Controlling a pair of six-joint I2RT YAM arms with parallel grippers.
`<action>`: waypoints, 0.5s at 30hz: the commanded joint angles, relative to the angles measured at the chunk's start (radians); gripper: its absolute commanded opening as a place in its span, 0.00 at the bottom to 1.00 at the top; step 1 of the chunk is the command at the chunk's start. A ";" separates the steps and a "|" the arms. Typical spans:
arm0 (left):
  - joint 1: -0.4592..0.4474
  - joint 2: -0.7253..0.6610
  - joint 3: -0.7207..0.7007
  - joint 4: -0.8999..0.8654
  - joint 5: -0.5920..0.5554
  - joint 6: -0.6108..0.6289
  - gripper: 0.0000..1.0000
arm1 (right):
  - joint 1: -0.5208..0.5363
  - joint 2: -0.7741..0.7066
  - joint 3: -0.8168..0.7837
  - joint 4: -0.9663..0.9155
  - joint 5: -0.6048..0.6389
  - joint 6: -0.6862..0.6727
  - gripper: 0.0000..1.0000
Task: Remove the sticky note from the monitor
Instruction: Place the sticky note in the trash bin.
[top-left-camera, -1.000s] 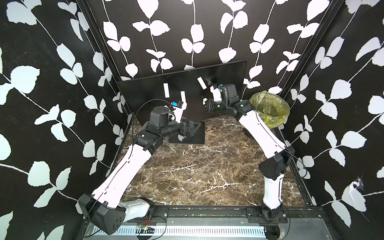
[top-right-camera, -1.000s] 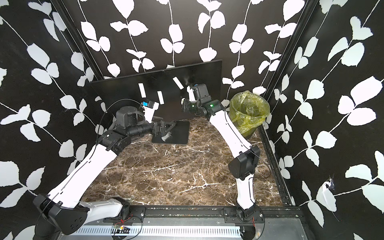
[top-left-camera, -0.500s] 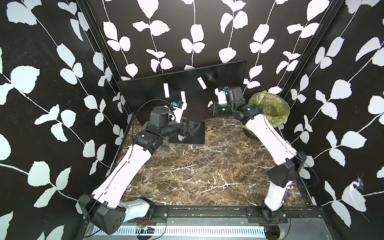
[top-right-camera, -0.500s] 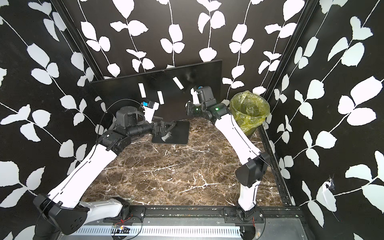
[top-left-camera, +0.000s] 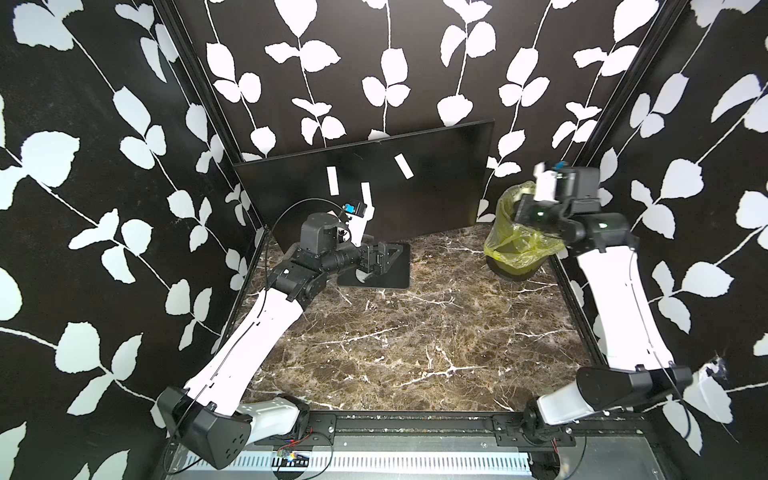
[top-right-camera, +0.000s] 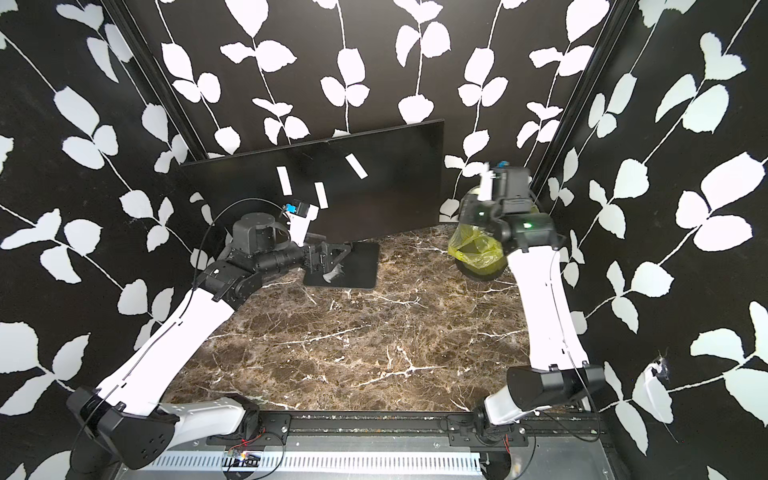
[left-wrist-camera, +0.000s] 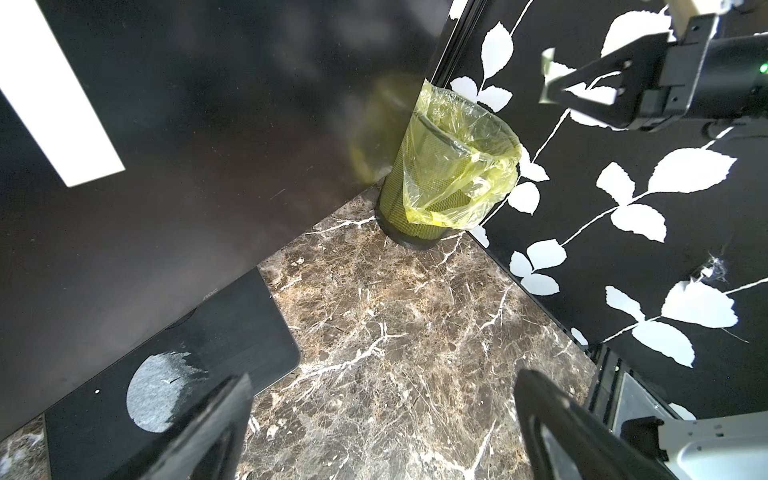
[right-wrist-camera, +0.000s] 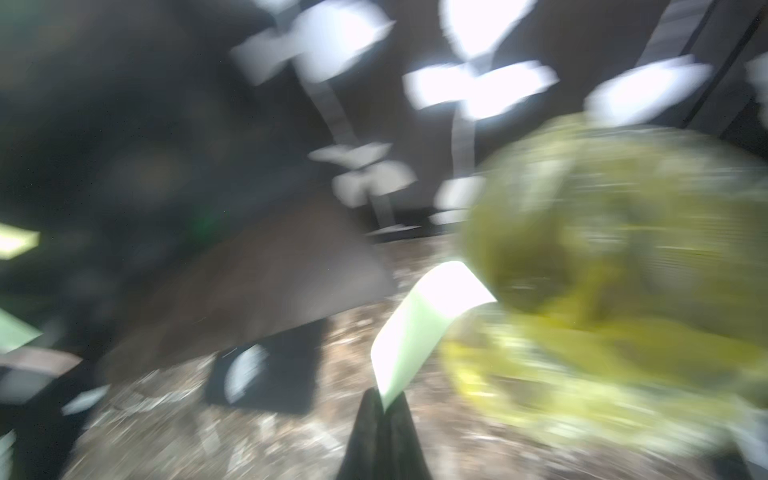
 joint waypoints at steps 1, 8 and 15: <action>-0.003 -0.002 0.001 0.016 0.016 0.006 0.99 | -0.093 0.018 0.023 -0.049 0.024 -0.072 0.00; -0.004 -0.001 0.010 0.006 0.014 0.011 0.99 | -0.229 0.178 0.082 -0.050 -0.037 -0.075 0.00; -0.004 -0.004 0.016 0.012 0.018 0.002 0.99 | -0.256 0.348 0.175 -0.106 -0.042 -0.088 0.00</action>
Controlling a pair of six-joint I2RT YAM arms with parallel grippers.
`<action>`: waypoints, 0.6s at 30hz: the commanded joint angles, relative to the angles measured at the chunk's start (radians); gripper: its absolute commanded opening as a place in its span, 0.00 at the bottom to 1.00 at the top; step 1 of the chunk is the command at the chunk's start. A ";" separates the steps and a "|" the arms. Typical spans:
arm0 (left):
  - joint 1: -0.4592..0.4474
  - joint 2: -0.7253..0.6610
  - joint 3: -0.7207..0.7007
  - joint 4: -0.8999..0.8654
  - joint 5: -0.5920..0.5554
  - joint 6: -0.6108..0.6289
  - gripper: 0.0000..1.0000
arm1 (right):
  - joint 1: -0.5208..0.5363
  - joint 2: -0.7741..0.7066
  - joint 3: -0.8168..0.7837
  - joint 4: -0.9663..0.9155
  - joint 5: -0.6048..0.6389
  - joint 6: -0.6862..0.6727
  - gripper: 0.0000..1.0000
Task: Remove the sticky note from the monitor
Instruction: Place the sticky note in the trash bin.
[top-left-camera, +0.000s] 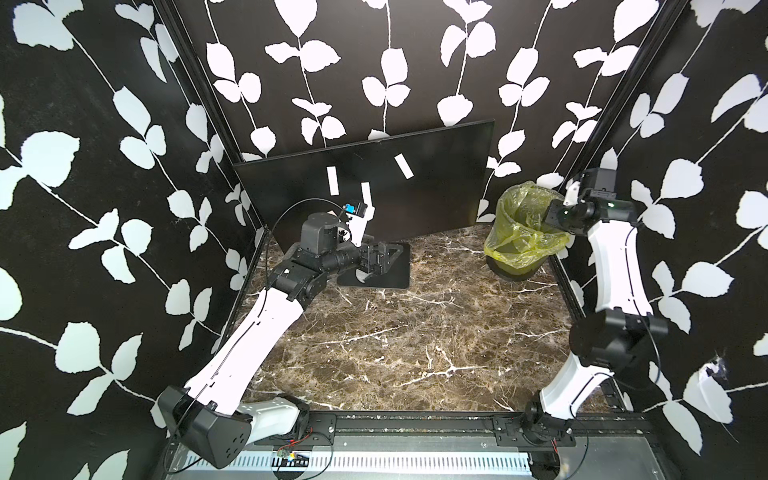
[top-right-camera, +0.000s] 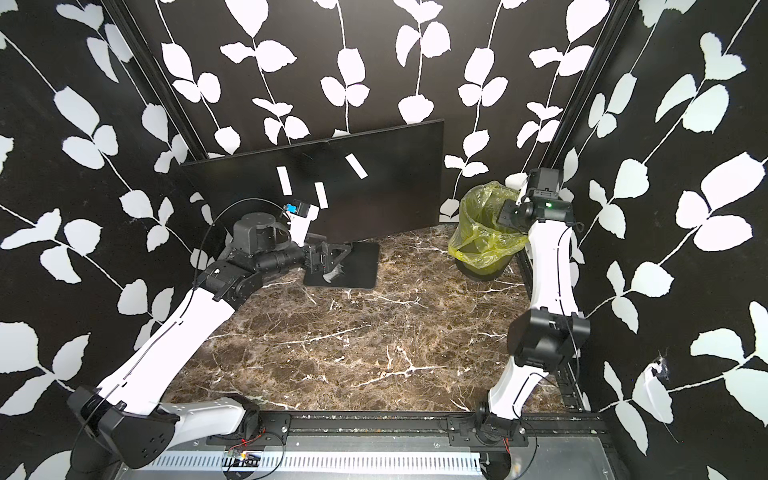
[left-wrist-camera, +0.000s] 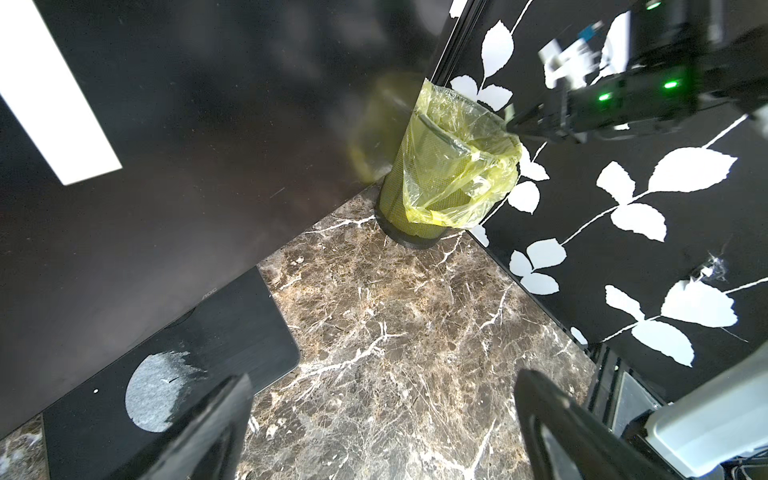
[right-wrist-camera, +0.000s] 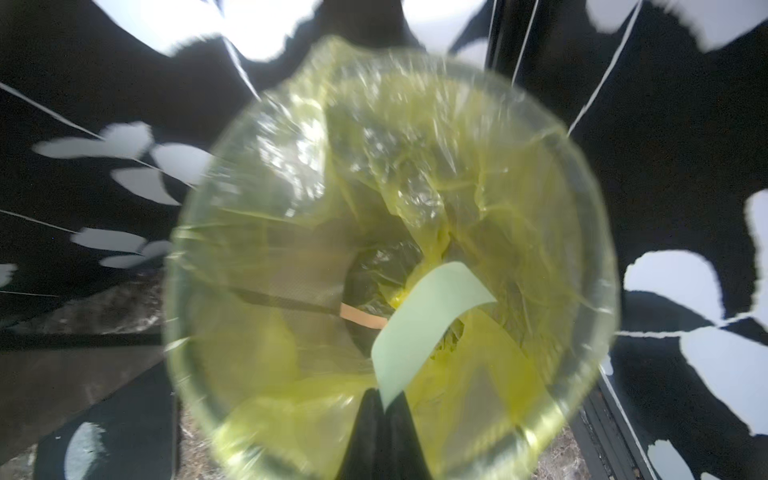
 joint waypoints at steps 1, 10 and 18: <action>-0.005 -0.004 0.018 0.013 0.020 0.001 0.99 | 0.001 0.028 0.063 -0.023 -0.022 -0.016 0.00; -0.004 0.001 0.029 0.016 0.027 -0.008 0.99 | 0.021 0.091 0.149 -0.065 0.046 -0.062 0.59; -0.004 0.008 0.037 0.021 0.032 -0.012 0.99 | 0.120 0.015 0.178 -0.066 0.105 -0.086 0.79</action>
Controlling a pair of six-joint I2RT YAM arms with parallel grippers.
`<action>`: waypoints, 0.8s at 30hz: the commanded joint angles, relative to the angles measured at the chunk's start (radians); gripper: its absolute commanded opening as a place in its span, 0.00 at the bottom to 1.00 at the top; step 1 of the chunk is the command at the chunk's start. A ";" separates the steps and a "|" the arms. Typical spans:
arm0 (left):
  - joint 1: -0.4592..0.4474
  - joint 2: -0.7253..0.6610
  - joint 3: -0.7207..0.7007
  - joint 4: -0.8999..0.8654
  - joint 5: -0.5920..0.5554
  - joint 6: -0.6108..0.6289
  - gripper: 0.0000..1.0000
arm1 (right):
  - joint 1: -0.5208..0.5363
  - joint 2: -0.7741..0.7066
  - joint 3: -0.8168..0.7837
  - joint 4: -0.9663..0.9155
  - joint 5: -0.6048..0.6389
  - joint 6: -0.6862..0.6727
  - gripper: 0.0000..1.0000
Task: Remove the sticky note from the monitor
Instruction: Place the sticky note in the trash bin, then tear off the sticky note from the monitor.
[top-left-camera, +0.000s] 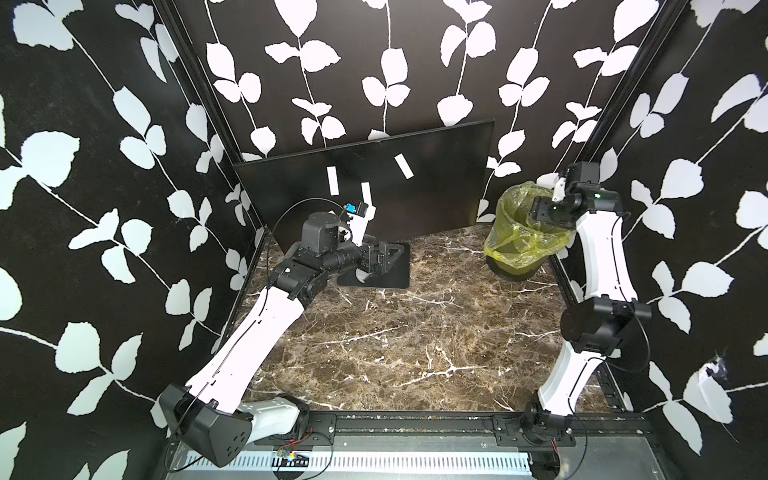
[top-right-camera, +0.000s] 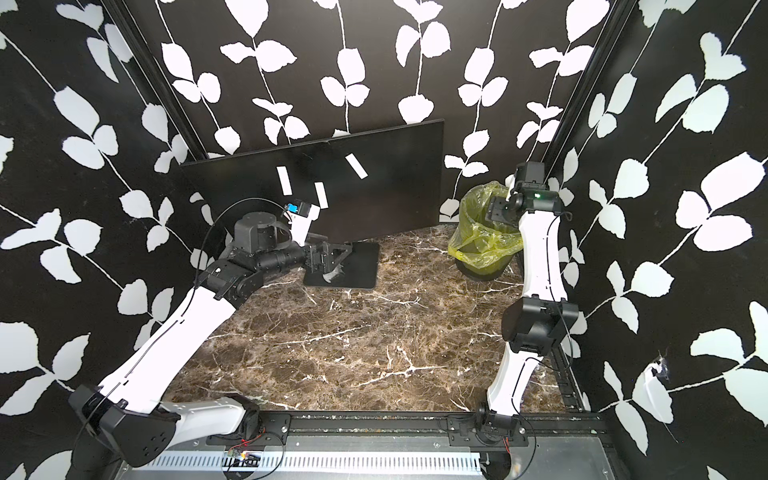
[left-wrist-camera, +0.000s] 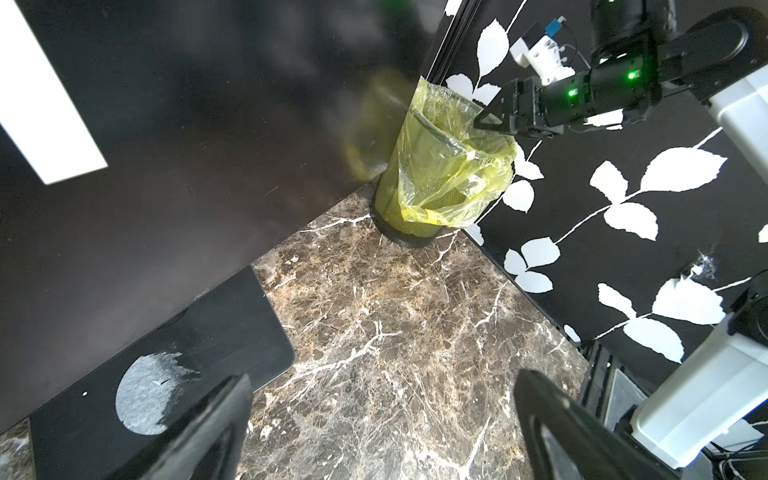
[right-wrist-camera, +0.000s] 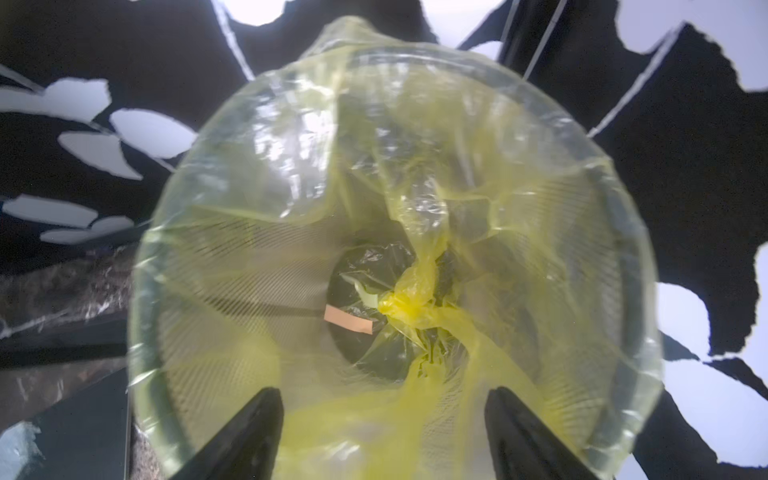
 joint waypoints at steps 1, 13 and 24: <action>-0.004 -0.001 0.033 0.017 0.012 0.000 0.99 | 0.067 -0.095 0.006 0.027 -0.011 -0.006 0.78; -0.004 -0.002 0.040 0.002 0.008 0.010 0.99 | 0.441 -0.213 -0.042 0.233 -0.343 0.140 0.63; -0.005 -0.018 0.020 0.001 0.002 0.013 0.99 | 0.509 0.071 0.429 0.030 -0.593 0.080 0.63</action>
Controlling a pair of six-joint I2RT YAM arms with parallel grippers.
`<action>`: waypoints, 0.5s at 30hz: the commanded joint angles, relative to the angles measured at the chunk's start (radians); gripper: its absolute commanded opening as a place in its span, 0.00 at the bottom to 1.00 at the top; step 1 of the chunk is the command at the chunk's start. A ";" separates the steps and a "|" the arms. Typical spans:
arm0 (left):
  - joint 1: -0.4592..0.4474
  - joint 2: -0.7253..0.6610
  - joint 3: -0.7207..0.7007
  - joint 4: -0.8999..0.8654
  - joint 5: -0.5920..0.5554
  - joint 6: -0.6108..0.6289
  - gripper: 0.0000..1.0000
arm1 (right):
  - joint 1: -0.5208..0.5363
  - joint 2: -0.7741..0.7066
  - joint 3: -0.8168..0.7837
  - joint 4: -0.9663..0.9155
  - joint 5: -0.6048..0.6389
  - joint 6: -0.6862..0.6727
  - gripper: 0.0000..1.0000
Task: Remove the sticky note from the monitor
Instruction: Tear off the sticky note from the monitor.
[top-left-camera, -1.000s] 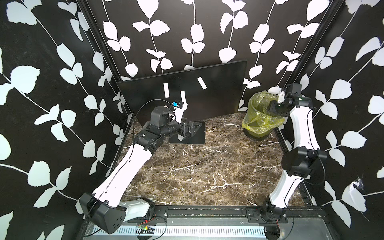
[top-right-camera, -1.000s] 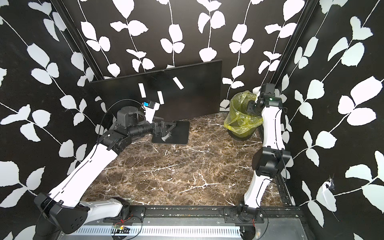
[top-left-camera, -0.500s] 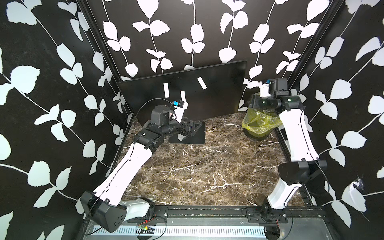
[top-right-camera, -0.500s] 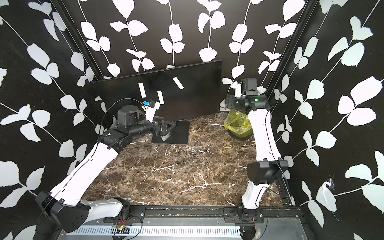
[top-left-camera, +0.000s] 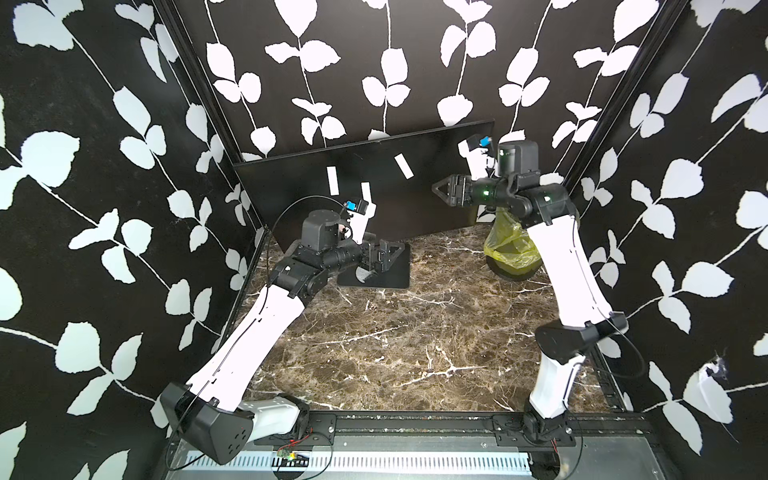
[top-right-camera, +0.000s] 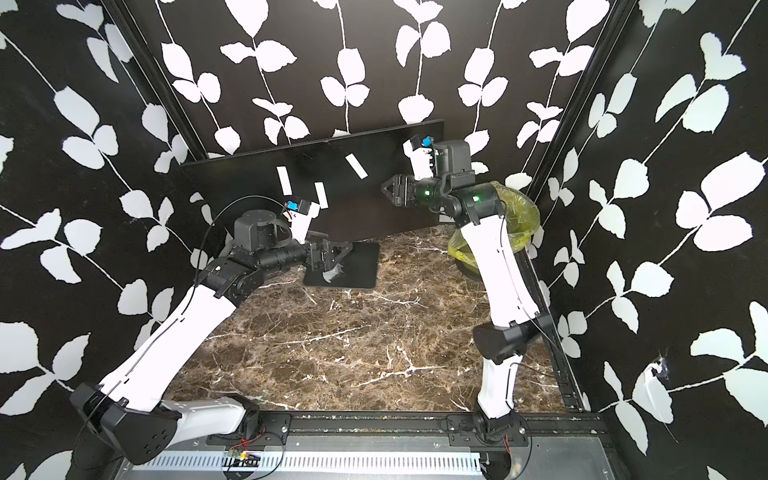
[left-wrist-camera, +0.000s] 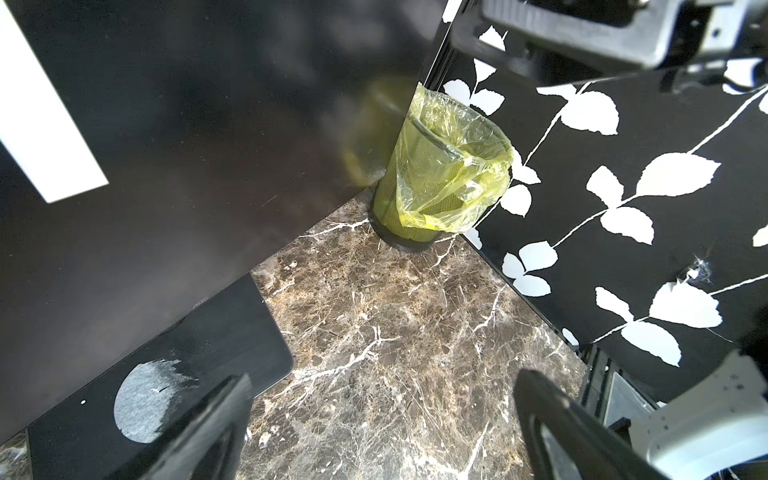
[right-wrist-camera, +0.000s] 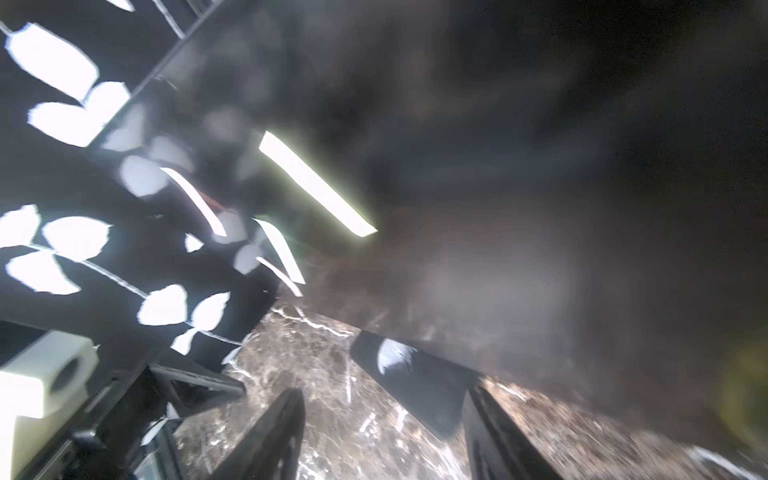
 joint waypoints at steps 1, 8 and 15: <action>-0.004 -0.026 0.002 0.000 0.001 0.013 0.99 | 0.012 0.067 0.150 -0.090 -0.139 -0.036 0.63; -0.004 -0.016 0.004 -0.003 0.006 0.015 0.99 | 0.017 0.051 0.098 -0.013 -0.152 -0.050 0.63; -0.004 -0.009 0.007 0.001 0.007 0.011 0.99 | 0.038 0.020 -0.003 0.197 -0.085 0.003 0.63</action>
